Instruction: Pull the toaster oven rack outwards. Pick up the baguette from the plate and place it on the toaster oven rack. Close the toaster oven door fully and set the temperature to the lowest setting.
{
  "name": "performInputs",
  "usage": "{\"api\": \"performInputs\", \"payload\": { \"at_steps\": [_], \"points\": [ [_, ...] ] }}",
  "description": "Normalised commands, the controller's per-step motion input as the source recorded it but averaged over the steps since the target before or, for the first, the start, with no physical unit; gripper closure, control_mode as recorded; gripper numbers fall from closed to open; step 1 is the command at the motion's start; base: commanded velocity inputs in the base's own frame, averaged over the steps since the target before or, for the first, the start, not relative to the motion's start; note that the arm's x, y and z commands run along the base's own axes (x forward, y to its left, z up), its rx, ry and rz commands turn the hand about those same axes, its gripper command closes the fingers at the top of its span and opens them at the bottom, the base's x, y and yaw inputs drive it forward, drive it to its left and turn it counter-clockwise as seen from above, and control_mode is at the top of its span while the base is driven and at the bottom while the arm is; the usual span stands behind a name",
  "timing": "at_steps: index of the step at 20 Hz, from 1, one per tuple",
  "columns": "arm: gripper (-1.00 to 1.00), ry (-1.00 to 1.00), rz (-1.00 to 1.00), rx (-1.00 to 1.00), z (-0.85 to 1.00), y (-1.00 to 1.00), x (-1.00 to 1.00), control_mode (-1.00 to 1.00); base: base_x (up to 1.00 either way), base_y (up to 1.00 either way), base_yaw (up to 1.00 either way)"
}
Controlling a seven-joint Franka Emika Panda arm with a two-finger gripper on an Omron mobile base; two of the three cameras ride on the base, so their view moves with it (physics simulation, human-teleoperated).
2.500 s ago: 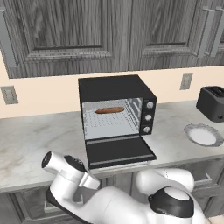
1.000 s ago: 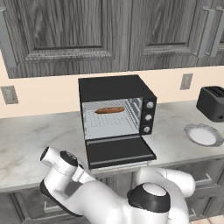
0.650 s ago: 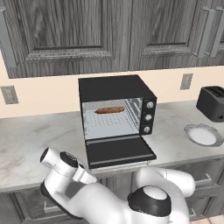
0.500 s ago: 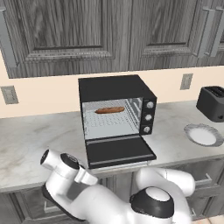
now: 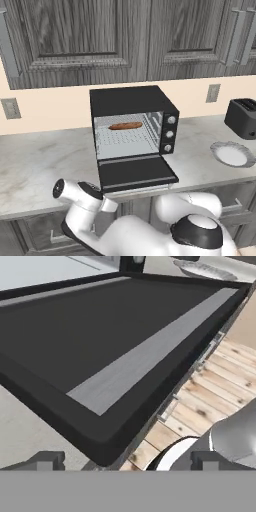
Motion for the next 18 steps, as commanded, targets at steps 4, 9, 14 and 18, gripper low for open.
{"api": "performInputs", "payload": {
  "at_steps": [4, 9, 14, 18],
  "points": [
    [-1.00, 0.07, 0.00, -0.03, 0.00, -1.00, -0.07, -1.00, 0.00, 0.00, 0.00],
    [-1.00, 0.09, -0.05, -0.09, 0.00, -1.00, 0.00, -1.00, 0.00, 0.00, 0.00],
    [-1.00, 0.07, -0.20, -0.19, 0.00, -0.87, 0.21, -1.00, 0.00, 0.00, 0.00],
    [-1.00, 0.03, -0.33, -0.25, 0.00, -0.58, 0.55, -1.00, 0.00, 0.00, 0.00]
  ]
}}
